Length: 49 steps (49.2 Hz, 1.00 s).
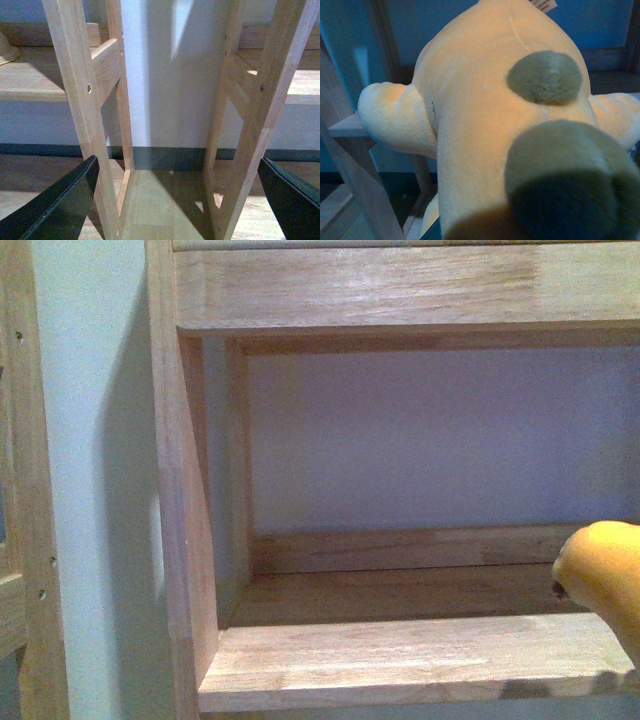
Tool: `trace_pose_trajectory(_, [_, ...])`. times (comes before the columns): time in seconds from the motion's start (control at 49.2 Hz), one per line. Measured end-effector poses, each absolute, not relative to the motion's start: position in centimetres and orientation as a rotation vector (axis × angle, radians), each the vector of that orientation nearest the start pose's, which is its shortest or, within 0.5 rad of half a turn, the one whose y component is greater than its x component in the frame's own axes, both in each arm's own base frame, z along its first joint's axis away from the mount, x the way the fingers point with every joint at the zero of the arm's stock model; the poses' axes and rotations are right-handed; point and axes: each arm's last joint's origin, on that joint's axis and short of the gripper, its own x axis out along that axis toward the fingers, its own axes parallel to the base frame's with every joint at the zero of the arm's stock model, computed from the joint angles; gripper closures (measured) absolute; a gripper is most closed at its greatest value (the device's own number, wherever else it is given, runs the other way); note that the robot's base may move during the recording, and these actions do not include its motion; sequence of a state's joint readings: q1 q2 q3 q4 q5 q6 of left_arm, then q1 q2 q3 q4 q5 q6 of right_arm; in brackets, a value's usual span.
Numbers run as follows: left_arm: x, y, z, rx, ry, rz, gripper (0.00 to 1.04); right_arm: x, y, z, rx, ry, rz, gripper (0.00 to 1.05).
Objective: Put away toys
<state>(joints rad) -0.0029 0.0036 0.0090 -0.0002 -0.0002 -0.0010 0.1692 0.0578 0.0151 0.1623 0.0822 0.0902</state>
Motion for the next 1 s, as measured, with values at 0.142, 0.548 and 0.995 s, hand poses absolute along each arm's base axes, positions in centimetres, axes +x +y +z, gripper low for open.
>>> trace_pose_trajectory(0.142, [9.7,0.0,16.6,-0.001,-0.005,-0.003,0.06,10.0,1.3,18.3,0.066,-0.122,0.040,0.85])
trace_pose_trajectory(0.548, [9.7,0.0,16.6,-0.001,-0.005,-0.003,0.06,10.0,1.5,30.2,0.019,-0.348,0.015,0.85])
trace_pose_trajectory(0.995, [9.7,0.0,16.6,-0.001,-0.005,-0.003,0.06,11.3,3.3,46.3,-0.051,-0.538,0.087,0.85])
